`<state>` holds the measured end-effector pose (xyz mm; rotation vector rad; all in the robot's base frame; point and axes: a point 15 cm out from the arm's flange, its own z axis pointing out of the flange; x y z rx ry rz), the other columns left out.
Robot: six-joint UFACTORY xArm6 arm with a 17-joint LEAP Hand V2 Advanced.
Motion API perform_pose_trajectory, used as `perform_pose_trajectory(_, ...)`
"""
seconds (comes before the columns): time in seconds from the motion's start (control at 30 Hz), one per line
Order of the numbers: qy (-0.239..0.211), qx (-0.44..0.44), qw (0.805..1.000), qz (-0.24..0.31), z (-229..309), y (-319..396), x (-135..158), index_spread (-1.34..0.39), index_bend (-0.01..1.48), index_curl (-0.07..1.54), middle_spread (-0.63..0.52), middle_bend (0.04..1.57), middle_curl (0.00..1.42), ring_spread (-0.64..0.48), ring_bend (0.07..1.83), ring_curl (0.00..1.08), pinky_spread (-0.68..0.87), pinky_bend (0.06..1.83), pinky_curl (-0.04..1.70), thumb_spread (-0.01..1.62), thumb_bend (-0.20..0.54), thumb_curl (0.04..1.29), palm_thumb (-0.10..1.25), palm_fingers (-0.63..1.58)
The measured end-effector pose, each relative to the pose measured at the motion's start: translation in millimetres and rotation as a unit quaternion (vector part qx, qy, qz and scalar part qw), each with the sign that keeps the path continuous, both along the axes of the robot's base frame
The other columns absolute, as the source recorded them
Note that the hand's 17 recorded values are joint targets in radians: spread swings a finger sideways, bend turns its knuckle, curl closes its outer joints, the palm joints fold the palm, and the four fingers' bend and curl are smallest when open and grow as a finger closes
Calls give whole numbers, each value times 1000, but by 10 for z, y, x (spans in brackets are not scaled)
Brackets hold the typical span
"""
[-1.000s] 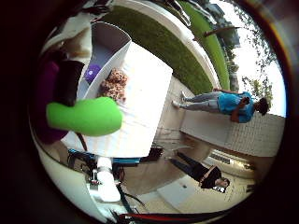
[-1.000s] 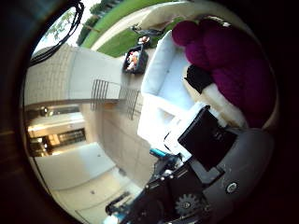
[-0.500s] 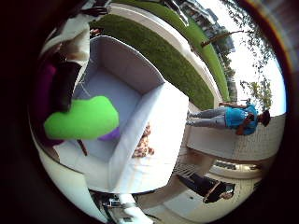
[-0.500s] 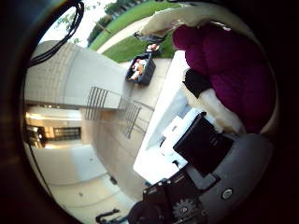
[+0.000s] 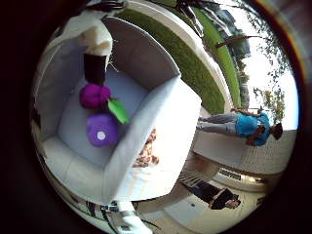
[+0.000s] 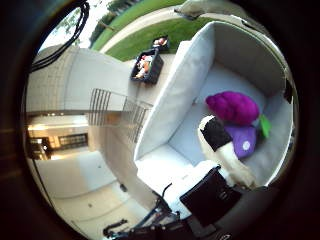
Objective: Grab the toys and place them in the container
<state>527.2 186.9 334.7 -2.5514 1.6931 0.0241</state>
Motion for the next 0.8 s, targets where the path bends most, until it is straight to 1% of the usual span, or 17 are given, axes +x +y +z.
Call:
perform_pose_trajectory(0.07, 3, 10, 1000, -2, 79, -78, -27, -466, 238, 247, 127, 136, 448, 313, 587, 345, 493, 855, 716, 1147, -29, 450, 689, -98)
perform_pose_trajectory(0.17, -7, 19, 1000, -6, 264, -176, -53, -463, 201, 251, 140, 133, 398, 318, 550, 328, 516, 812, 670, 1142, -27, 436, 694, -62)
perform_pose_trajectory(0.27, -29, 22, 999, -14, 519, -392, -63, -450, 181, 258, 114, 167, 375, 307, 538, 322, 524, 751, 626, 1137, -25, 427, 704, -11)
perform_pose_trajectory(0.33, -29, 18, 999, -20, 589, -576, -91, -440, 175, 258, 97, 181, 371, 300, 533, 319, 523, 723, 606, 1135, -26, 424, 706, 4)
perform_pose_trajectory(0.47, 1, 5, 999, -39, 534, -1075, -164, -416, 163, 253, 76, 180, 361, 288, 528, 316, 523, 689, 566, 1130, -27, 418, 707, 17)
perform_pose_trajectory(0.6, 14, 2, 998, -69, 436, -1660, -144, -385, 150, 243, 68, 183, 354, 280, 521, 315, 514, 668, 531, 1123, -30, 412, 701, 17)
perform_pose_trajectory(0.67, 33, 1, 996, -82, 252, -1916, -180, -375, 148, 239, 67, 183, 352, 279, 516, 314, 512, 667, 521, 1123, -30, 411, 697, 15)
perform_pose_trajectory(0.8, 78, 1, 992, -102, -199, -2208, -230, -340, 146, 230, 71, 185, 349, 276, 505, 312, 504, 653, 494, 1127, -28, 407, 691, 10)
